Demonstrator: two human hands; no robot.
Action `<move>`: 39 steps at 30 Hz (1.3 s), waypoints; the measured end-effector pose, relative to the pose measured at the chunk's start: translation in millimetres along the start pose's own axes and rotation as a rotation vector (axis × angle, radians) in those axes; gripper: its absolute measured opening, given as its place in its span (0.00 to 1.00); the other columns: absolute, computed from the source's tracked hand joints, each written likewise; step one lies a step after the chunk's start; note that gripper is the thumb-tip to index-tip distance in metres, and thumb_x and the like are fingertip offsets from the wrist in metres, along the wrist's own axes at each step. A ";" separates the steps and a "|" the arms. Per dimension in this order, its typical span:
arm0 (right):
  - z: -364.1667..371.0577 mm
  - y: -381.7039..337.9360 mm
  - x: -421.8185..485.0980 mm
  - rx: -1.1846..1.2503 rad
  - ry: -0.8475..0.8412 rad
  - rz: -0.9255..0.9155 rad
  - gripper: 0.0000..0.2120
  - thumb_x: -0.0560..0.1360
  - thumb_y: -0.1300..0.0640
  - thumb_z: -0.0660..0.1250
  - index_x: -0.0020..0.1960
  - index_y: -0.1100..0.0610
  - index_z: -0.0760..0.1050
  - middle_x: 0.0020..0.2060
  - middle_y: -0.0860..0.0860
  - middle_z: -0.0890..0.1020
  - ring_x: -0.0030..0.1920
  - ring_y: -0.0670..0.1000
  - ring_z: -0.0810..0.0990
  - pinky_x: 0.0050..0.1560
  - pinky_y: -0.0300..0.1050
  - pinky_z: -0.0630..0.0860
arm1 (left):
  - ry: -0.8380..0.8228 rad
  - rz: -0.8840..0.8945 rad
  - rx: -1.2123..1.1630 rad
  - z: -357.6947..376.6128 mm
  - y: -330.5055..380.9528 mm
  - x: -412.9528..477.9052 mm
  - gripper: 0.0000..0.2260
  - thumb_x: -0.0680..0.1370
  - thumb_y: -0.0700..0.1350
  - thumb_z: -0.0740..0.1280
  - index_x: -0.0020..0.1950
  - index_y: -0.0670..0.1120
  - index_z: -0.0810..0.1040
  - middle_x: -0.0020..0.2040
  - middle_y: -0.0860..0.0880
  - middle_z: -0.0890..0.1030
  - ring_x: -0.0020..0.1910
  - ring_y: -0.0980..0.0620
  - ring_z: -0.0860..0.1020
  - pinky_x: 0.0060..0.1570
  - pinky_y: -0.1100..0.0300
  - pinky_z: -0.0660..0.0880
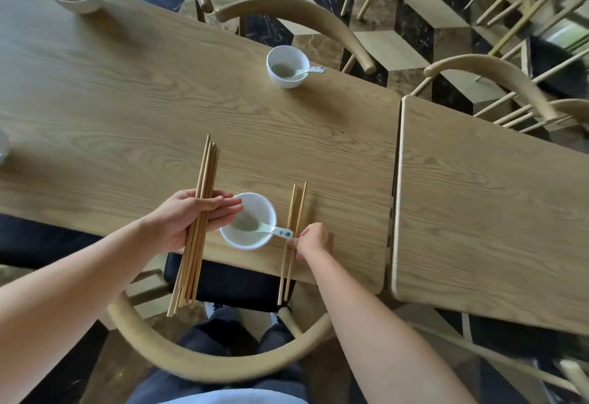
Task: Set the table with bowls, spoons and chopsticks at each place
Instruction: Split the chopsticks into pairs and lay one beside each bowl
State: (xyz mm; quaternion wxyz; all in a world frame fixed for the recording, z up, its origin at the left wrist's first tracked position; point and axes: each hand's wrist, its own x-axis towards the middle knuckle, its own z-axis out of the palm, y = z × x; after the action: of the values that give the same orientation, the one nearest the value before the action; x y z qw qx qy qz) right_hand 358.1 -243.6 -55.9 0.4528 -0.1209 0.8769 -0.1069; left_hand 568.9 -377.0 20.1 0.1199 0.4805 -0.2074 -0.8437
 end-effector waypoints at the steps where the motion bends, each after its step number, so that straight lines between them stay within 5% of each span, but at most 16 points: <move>1: 0.7 2.1 -1.2 -0.011 0.005 -0.019 0.18 0.71 0.55 0.73 0.58 0.62 0.79 0.55 0.60 0.82 0.56 0.60 0.82 0.58 0.55 0.79 | -0.005 0.000 0.002 0.0 0.8 0.2 0.12 0.81 0.33 0.61 0.64 0.32 0.73 0.58 0.34 0.83 0.58 0.41 0.83 0.55 0.49 0.80; 8: 11.4 19.3 -13.9 -0.075 0.110 -0.162 0.13 0.76 0.52 0.68 0.57 0.57 0.74 0.54 0.56 0.79 0.57 0.57 0.78 0.52 0.45 0.70 | -0.011 -0.011 0.011 3.0 -0.9 0.4 0.12 0.81 0.33 0.62 0.64 0.32 0.74 0.58 0.35 0.83 0.57 0.41 0.83 0.52 0.51 0.82; 14: 30.5 23.7 -15.4 -0.078 0.257 -0.161 0.07 0.74 0.57 0.71 0.41 0.57 0.74 0.36 0.47 0.73 0.38 0.51 0.77 0.37 0.45 0.76 | -0.006 -0.021 0.028 6.9 -6.3 1.0 0.11 0.80 0.33 0.63 0.62 0.33 0.75 0.58 0.35 0.83 0.56 0.41 0.84 0.51 0.51 0.82; 21: 37.6 30.5 -10.9 -0.133 0.301 -0.232 0.11 0.76 0.57 0.69 0.37 0.57 0.72 0.36 0.48 0.75 0.39 0.51 0.80 0.41 0.52 0.83 | -0.012 -0.036 0.033 7.6 -11.7 0.0 0.12 0.78 0.33 0.65 0.62 0.34 0.76 0.57 0.35 0.83 0.56 0.41 0.84 0.52 0.50 0.82; 27: 42.7 33.0 -7.4 -0.104 0.317 -0.230 0.13 0.76 0.60 0.67 0.35 0.56 0.70 0.33 0.46 0.75 0.35 0.47 0.77 0.36 0.47 0.80 | -0.022 -0.037 0.042 5.8 -15.7 -2.1 0.16 0.74 0.34 0.68 0.62 0.34 0.76 0.58 0.35 0.83 0.56 0.42 0.84 0.54 0.50 0.81; 39: 47.5 31.1 -3.7 -0.030 0.308 -0.171 0.13 0.77 0.64 0.65 0.34 0.57 0.71 0.35 0.47 0.78 0.41 0.51 0.82 0.43 0.54 0.83 | -0.029 -0.051 0.058 6.6 -18.5 2.7 0.11 0.80 0.33 0.63 0.63 0.33 0.75 0.57 0.36 0.84 0.56 0.42 0.84 0.52 0.50 0.82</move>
State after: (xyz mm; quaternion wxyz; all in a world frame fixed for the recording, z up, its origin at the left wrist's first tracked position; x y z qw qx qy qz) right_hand 395.5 -216.7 -89.2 0.3007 -0.1843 0.9238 -0.1491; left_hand 561.7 -360.1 12.4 0.0813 0.4766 -0.2212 -0.8469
